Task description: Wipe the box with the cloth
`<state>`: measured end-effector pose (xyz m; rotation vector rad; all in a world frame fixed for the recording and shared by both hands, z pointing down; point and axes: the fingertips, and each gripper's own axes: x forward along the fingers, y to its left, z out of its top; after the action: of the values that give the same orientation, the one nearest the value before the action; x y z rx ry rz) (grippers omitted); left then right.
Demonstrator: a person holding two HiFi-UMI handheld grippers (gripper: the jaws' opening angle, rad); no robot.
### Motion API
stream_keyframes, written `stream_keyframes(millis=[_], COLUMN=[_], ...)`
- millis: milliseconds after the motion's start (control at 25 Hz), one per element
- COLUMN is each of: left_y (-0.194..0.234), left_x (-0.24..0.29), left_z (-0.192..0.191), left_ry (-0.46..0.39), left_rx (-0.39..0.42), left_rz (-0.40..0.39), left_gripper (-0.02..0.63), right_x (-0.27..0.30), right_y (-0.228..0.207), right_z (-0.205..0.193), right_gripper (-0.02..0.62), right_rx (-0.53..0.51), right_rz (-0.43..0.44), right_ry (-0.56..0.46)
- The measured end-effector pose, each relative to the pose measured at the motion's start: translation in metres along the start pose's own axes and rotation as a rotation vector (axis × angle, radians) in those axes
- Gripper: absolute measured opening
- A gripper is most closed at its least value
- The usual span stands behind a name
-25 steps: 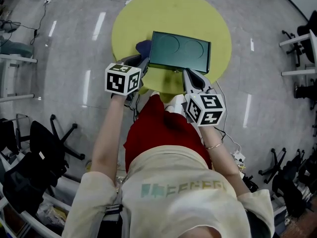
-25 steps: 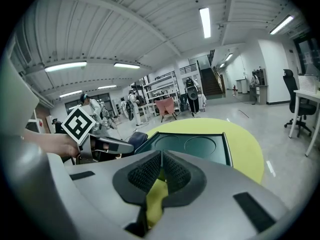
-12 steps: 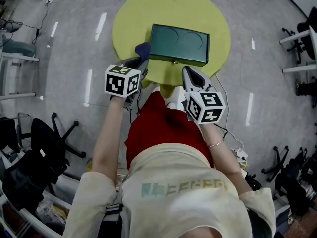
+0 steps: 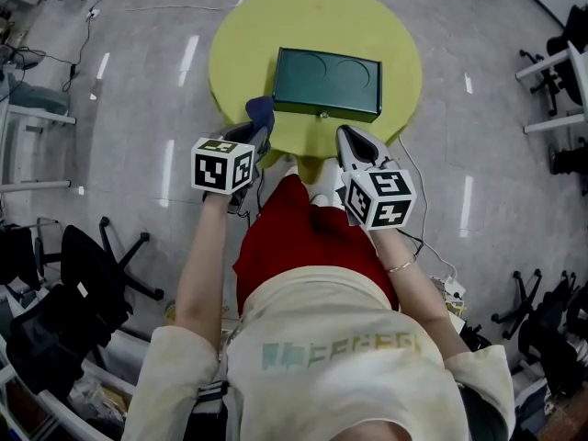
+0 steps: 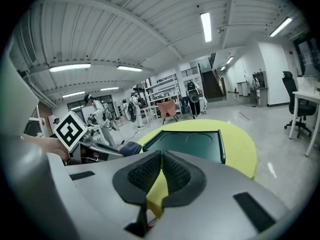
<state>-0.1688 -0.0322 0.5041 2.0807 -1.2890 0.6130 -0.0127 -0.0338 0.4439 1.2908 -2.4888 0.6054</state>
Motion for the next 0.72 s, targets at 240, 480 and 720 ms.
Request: stream_keyframes(millis=[240,480,720], left_y=[0.008,0.002,-0.014], left_x=[-0.006,0.004,0.021], left_z=[-0.020,-0.020,-0.006], left_ry=[0.066,0.080,0.084], left_rx=[-0.034,-0.037,-0.025], left_rz=[0.038,0.022,0.007], left_gripper=[0.071,0.071,0.071], right_x=[0.000,-0.002,-0.013], right_y=[0.003,0.003,-0.014], right_z=[-0.003,-0.004,-0.010], right_gripper=[0.038,0.038,0.038], right_rx=[0.003,0.004,0.025], right_rz=[0.009,-0.013,-0.066], right_ry=[0.003,0.000,0.009])
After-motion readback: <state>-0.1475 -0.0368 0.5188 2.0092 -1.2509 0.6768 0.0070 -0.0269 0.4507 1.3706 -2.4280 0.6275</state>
